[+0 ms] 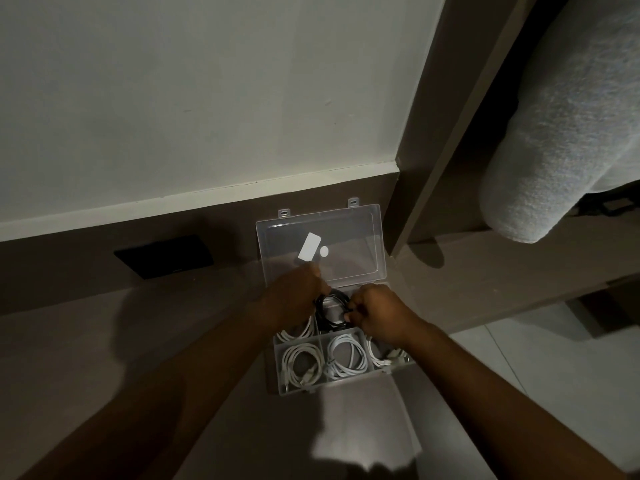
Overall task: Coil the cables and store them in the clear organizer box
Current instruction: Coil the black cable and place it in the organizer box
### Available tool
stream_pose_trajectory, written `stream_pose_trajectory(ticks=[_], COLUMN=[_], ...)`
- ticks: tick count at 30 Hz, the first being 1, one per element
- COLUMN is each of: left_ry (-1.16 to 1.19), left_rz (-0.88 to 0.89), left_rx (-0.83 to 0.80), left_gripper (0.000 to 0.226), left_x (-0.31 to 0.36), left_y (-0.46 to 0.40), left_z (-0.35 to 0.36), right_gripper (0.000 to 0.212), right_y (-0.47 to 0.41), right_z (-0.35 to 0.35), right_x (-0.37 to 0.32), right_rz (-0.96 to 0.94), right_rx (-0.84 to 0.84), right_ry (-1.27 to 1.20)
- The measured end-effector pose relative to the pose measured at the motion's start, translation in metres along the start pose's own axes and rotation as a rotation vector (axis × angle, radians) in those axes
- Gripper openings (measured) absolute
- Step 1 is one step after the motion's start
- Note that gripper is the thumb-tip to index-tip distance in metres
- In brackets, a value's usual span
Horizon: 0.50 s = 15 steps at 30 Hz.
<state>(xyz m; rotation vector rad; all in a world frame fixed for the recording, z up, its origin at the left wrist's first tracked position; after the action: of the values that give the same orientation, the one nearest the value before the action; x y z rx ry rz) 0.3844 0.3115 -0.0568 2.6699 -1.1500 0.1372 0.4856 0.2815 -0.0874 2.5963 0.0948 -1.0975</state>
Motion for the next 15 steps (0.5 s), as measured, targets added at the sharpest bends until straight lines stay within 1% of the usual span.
stream_pose_trajectory(ticks=[2, 4, 6, 8, 9, 12, 15], left_ry=[0.051, 0.1, 0.135, 0.144, 0.144, 0.126, 0.161], left_rz=[-0.013, -0.041, -0.059, -0.09, -0.109, -0.157, -0.189], left_rx=[0.015, 0.009, 0.007, 0.015, 0.028, 0.053, 0.087], left_gripper=[0.017, 0.019, 0.02, 0.014, 0.013, 0.013, 0.011], left_x=[0.0, 0.001, 0.003, 0.004, 0.002, 0.001, 0.002], left_y=[-0.003, -0.004, -0.005, -0.003, -0.002, 0.004, 0.011], left_z=[0.0, 0.001, 0.004, 0.006, 0.007, 0.008, 0.01], right_gripper=[0.015, 0.009, 0.004, 0.016, 0.021, 0.027, 0.039], right_y=[0.001, 0.004, 0.01, 0.015, 0.016, 0.017, 0.023], right_z=[-0.003, -0.006, -0.008, -0.009, -0.009, -0.006, -0.001], right_x=[0.003, 0.006, 0.009, 0.007, 0.004, -0.006, -0.009], right_rz=[-0.002, 0.004, 0.002, -0.018, -0.041, -0.121, -0.152], right_rx=[0.057, 0.127, 0.209, 0.253, 0.253, 0.219, 0.211], right_ry=[0.018, 0.041, -0.015, -0.077, -0.07, 0.029, 0.153])
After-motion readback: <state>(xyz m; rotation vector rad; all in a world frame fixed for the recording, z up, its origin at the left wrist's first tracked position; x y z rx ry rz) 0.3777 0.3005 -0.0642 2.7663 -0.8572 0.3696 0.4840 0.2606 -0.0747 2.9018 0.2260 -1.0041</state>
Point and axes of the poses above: each hand's wrist, its own y-axis away from the middle knuckle, its own z-axis out of the palm, x = y × z, the point moved 9 cm from there along -y, towards the middle knuckle, and after that the axes turned 14 degrees about -y, right-handed, at the moved point
